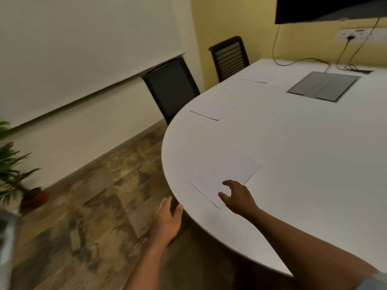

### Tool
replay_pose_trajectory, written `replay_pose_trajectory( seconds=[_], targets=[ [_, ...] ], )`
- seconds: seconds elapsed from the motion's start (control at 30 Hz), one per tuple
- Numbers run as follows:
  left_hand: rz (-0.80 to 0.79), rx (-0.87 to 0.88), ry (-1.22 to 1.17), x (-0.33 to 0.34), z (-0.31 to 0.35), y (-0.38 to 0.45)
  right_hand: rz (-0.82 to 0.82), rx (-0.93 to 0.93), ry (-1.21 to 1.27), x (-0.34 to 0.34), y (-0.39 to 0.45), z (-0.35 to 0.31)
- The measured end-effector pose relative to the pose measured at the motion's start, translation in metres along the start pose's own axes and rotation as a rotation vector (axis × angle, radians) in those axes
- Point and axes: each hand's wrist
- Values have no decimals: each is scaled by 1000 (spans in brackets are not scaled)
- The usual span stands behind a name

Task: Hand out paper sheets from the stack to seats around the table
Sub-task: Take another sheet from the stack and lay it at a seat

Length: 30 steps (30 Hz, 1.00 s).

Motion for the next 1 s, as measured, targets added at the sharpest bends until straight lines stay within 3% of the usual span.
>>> replay_pose_trajectory(
  seconds=[0.4, 0.57, 0.7, 0.83, 1.0],
  targets=[
    [-271, 52, 87, 65, 21, 123, -73, 493, 257, 37, 55, 45],
    [-348, 34, 84, 98, 25, 168, -52, 779, 504, 59, 67, 55],
    [-352, -69, -51, 122, 36, 218, -58, 1026, 860, 70, 85, 57],
    [-385, -44, 100, 144, 44, 260, 78, 1153, 868, 81, 100, 53],
    [-391, -58, 285, 159, 54, 282, 124, 1243, 827, 90, 119, 45]
  ],
)
Point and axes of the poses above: each hand's wrist, its own y-axis towards the middle knuckle, its own x-axis out of the palm, z = x × y, and after that the axes turned 15 degrees about -y, right-handed
